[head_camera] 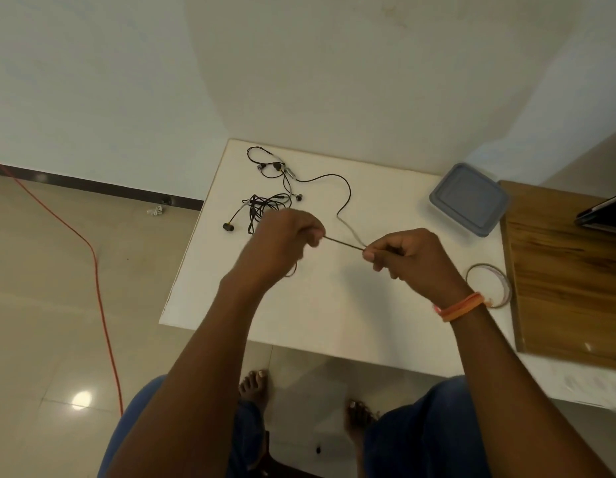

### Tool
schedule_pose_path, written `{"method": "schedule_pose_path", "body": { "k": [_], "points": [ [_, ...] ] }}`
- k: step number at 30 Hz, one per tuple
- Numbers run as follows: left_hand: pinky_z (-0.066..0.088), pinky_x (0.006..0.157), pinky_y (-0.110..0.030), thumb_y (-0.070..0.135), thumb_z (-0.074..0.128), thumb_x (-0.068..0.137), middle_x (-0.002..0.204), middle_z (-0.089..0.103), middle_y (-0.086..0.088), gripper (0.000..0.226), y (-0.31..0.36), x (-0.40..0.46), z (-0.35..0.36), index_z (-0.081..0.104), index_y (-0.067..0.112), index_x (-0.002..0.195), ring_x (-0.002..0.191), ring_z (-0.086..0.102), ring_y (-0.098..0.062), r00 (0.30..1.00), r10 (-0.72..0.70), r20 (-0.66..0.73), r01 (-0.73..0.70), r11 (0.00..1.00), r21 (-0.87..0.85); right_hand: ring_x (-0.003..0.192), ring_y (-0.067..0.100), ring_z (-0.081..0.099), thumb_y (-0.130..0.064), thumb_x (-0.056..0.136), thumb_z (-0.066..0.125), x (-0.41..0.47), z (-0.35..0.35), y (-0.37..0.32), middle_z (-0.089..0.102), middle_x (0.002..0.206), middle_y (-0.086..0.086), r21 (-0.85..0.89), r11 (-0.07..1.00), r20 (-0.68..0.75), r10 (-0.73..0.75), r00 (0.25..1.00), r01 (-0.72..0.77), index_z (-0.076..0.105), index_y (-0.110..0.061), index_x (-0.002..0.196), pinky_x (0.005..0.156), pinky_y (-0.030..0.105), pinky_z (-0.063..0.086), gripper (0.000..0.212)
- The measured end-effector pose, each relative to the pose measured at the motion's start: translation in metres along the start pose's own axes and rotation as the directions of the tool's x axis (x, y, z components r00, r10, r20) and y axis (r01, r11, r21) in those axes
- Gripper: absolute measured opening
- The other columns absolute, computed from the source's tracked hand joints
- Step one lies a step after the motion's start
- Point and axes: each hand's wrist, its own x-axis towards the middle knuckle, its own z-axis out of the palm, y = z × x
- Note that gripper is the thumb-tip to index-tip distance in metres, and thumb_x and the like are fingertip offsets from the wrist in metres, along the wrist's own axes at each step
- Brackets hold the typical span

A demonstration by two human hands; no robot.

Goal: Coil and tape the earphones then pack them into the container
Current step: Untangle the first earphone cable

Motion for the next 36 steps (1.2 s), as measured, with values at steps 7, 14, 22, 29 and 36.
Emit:
{"method": "schedule_pose_path", "body": {
  "k": [7,14,22,29,36],
  "points": [
    [0.05,0.067,-0.034,0.009,0.053,0.094,0.082,0.068,0.008,0.02,-0.007,-0.003,-0.009,0.069,0.02,0.089,0.077,0.061,-0.02,0.927,-0.029,-0.374,0.125,0.964,0.236,0.055,0.019,0.066,-0.022,0.085,0.074,-0.007,-0.024,0.004,0.071,0.064,0.002,-0.004,1.0,-0.053,0.025,0.998,-0.025,0.076,-0.014,0.08,0.062,0.03,0.056,0.009],
    [0.049,0.052,-0.023,0.004,0.064,0.087,0.087,0.073,0.002,0.014,-0.02,-0.002,0.004,0.073,0.014,0.088,0.047,0.064,-0.013,0.958,-0.231,0.171,0.202,0.964,0.172,0.055,0.007,0.06,-0.017,0.083,0.075,-0.008,-0.024,-0.003,0.067,0.058,-0.004,0.049,0.999,0.006,-0.014,1.0,0.014,0.075,-0.016,0.075,0.056,0.017,0.047,0.008],
    [0.045,0.043,-0.022,-0.003,0.041,0.092,0.117,0.07,0.004,0.043,0.02,-0.001,0.006,0.07,0.018,0.115,0.048,0.062,-0.011,0.997,-0.068,-0.042,0.053,0.958,-0.283,0.057,0.003,0.063,-0.019,0.084,0.074,0.0,0.006,-0.014,0.068,0.064,-0.011,-0.115,0.986,-0.024,-0.123,0.992,0.12,0.076,-0.016,0.08,0.059,0.014,0.048,0.006],
    [0.044,0.1,-0.017,0.007,0.057,0.093,0.122,0.069,0.007,0.033,0.011,-0.002,0.001,0.069,0.02,0.121,0.112,0.061,-0.003,0.982,0.087,-0.168,-0.095,0.995,-0.04,0.063,0.0,0.063,-0.018,0.085,0.074,-0.001,0.0,-0.007,0.064,0.067,-0.022,-0.179,0.973,-0.072,-0.159,0.985,0.144,0.077,-0.015,0.081,0.063,0.009,0.044,0.005],
    [0.043,0.052,-0.013,0.011,0.066,0.09,0.086,0.075,0.002,0.014,0.013,-0.002,0.017,0.078,0.015,0.097,0.046,0.054,0.001,0.988,0.139,0.066,-0.136,0.989,-0.049,0.062,0.004,0.064,-0.018,0.084,0.075,-0.002,0.004,-0.013,0.068,0.067,-0.016,-0.11,0.976,-0.074,-0.195,0.978,0.186,0.078,-0.015,0.084,0.057,0.013,0.048,0.004]
  ]
}}
